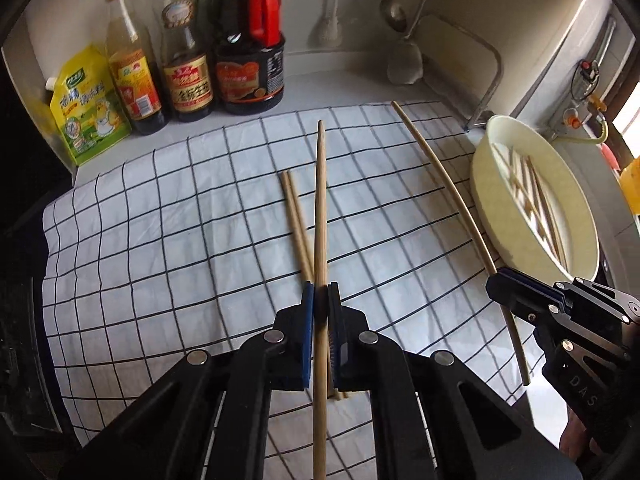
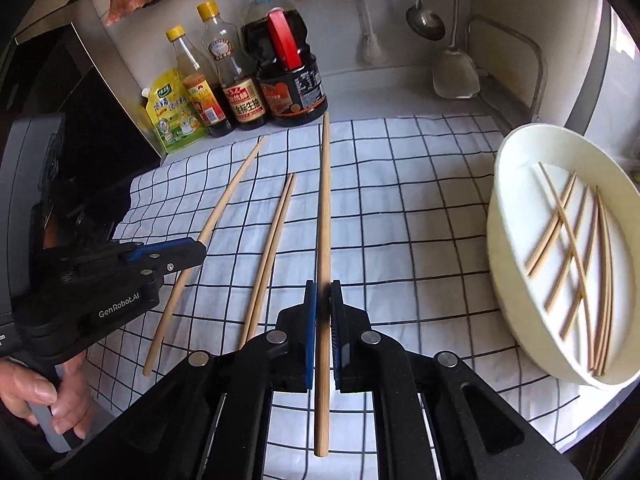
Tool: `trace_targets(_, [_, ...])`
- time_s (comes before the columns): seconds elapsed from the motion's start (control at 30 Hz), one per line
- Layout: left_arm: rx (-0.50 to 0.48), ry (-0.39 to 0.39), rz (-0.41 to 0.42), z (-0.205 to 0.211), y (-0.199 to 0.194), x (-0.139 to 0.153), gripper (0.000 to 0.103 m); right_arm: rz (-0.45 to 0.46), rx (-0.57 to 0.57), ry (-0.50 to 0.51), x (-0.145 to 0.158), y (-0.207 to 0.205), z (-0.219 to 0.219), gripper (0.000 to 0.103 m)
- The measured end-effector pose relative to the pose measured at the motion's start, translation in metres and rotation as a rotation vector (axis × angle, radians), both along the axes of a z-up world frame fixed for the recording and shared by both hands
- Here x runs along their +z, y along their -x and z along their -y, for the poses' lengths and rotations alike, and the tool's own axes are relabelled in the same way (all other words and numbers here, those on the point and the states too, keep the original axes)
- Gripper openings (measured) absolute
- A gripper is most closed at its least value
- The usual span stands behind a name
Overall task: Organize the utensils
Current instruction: 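Carry the chopstick in the right gripper over the basin while the left gripper carries its own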
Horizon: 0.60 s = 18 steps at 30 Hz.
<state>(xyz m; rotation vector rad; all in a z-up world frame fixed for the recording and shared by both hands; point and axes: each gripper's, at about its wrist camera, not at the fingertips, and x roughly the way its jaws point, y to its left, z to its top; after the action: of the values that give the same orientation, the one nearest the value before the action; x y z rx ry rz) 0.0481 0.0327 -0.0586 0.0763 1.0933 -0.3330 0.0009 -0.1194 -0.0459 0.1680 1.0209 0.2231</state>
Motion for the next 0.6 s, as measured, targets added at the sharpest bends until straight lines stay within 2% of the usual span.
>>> trace_targets(0.13, [-0.065,0.022,0.032,0.046,0.000,0.018,0.007,0.030,-0.064,0.018,0.016,0.008,0.045,0.006])
trace_targets(0.27, [-0.164,0.048,0.057,0.100,0.000,0.032,0.007,0.049,-0.176,0.027,0.025,0.022,0.101,0.006])
trace_targets(0.47, [-0.325,0.068,0.044,0.187,-0.004,0.039,0.007,0.051,-0.362,0.011,0.023,0.041,0.187,0.006])
trace_targets(0.6, [-0.425,0.064,0.047,0.236,-0.010,0.040,0.007,0.029,-0.468,-0.028,0.007,0.042,0.230,0.006])
